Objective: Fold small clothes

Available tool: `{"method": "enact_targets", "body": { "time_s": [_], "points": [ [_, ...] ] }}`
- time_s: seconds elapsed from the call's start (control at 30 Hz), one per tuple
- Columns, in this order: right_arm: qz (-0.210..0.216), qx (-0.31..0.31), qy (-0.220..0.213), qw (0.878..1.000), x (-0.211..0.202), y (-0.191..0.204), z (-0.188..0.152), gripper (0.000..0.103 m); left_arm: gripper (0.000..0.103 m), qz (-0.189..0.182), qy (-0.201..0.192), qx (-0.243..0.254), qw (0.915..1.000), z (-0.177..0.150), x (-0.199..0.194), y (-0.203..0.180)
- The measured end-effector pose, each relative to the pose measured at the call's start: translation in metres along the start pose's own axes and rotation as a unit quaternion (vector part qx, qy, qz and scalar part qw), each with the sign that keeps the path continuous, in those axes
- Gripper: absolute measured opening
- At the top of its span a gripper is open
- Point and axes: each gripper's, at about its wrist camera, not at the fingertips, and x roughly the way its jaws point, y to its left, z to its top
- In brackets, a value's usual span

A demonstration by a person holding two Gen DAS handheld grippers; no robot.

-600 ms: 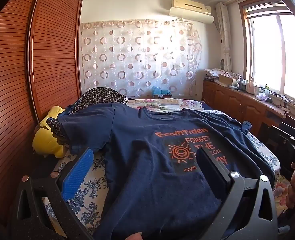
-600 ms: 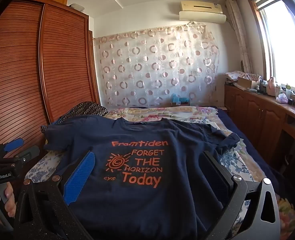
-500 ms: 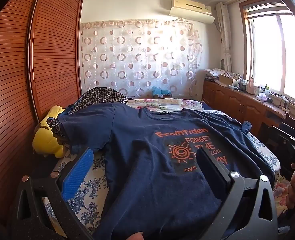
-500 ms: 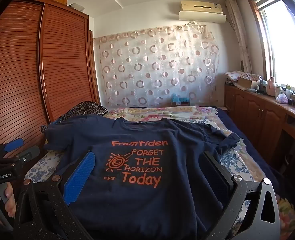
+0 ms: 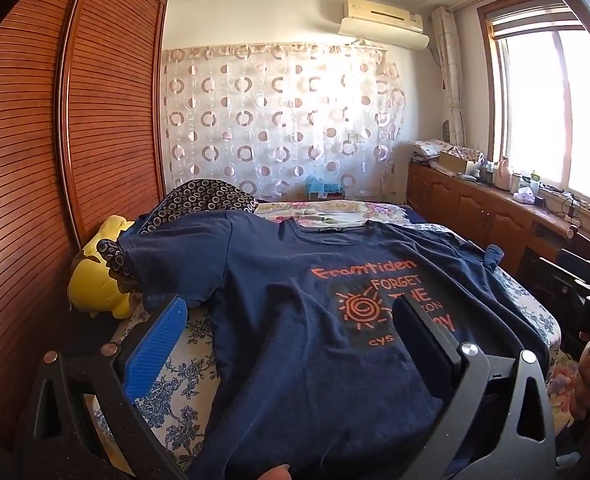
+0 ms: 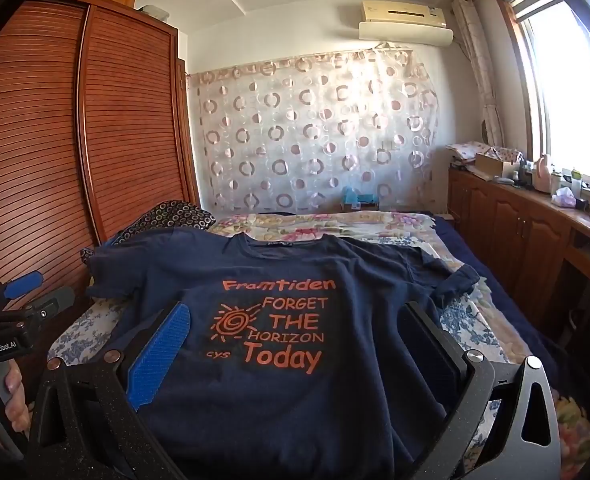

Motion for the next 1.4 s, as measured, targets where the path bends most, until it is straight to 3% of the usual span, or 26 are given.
{"method": "enact_targets", "body": {
  "time_s": [1.4],
  "points": [
    [0.001,-0.002,-0.001,1.0,-0.0005,0.0005,0.0017,0.103,0.103,0.001,-0.008,0.006,0.9999,0.003,-0.0053,-0.0036]
  ]
}}
